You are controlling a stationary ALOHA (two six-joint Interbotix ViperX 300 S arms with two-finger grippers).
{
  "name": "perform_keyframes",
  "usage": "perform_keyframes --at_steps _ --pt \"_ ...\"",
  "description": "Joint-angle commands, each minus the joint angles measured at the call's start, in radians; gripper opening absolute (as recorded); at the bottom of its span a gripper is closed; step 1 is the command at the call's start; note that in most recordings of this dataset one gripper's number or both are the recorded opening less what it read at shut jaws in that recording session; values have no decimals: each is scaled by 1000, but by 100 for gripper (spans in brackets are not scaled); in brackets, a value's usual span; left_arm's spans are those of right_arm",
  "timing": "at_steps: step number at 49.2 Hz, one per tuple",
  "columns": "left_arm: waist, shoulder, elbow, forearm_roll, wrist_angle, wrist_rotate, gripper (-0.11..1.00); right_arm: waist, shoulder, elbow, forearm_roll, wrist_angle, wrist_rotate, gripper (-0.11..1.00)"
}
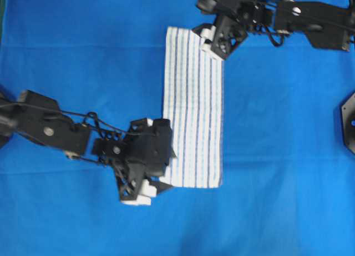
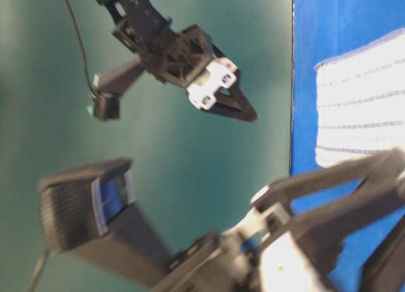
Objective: Fold the blue towel.
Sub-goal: 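Lower the strip onto the table and open both grippers, then grasp the far end corners of the vertical strip with both grippers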
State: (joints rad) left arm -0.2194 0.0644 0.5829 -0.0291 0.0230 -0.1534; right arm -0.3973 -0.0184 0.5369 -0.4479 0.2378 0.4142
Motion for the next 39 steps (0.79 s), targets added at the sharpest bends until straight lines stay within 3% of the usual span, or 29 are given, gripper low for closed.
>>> perform_keyframes --at_steps 1,14,23,33,39 --pt "9 -81 9 0 51 5 74 5 -92 32 -3 -9 0 58" --pt "112 -236 118 3 64 8 74 54 -284 212 0 -57 17 59" --pt "224 -316 198 5 -15 14 74 156 -410 325 25 -95 35 59" --pt "319 -388 275 5 -109 52 74 265 -483 397 31 -120 77 58" --pt "334 -400 287 5 -124 66 74 278 -480 410 31 -118 98 58"
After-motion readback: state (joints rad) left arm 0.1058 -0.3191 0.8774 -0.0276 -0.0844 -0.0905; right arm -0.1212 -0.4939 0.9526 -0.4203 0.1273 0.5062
